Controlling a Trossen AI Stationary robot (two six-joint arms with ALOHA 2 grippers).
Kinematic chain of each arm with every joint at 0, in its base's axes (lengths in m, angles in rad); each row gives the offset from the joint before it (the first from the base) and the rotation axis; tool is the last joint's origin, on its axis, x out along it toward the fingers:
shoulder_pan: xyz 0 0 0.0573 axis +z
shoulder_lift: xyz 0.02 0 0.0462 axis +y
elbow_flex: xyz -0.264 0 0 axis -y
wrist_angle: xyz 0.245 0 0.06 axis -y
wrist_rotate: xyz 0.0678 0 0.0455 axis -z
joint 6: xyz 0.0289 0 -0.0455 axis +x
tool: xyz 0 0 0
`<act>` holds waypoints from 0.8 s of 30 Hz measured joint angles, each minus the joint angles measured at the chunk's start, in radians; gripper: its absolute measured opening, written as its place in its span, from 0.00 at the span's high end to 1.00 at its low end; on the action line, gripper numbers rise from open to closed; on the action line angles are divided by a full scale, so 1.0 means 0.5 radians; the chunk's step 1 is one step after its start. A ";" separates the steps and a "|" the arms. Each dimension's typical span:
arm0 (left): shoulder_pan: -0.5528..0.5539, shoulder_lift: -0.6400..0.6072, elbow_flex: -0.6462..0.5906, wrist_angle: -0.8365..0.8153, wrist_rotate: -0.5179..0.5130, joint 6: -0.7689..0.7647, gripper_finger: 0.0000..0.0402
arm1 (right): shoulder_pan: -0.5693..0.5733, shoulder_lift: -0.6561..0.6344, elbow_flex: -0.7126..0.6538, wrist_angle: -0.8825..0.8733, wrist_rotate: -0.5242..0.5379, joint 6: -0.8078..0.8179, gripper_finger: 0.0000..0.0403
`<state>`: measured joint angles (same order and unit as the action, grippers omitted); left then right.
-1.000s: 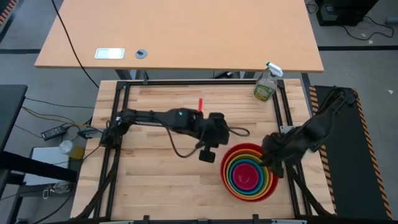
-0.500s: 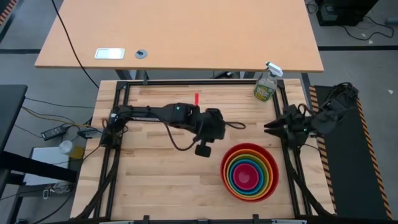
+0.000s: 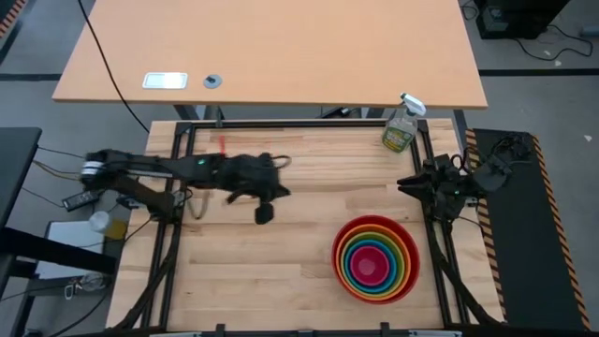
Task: Nest bowls inside each other by size order
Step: Return to Home Position
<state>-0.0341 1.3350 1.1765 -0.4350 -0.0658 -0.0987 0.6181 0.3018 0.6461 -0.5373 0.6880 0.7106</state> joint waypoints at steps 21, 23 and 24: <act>0.120 -1.283 -1.823 1.243 -0.241 -1.037 0.99 | -0.175 -0.596 -0.635 0.196 -0.022 0.257 0.77; 0.120 -1.359 -1.914 1.277 -0.272 -1.093 0.99 | -0.186 -0.597 -0.699 0.256 -0.045 0.312 0.78; 0.120 -1.391 -1.948 1.305 -0.288 -1.125 1.00 | -0.192 -0.597 -0.736 0.290 -0.056 0.332 0.78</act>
<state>0.0261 0.6395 0.2027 0.2177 -0.2100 -0.6611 0.5219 0.0035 0.2779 -0.3922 0.6599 0.8763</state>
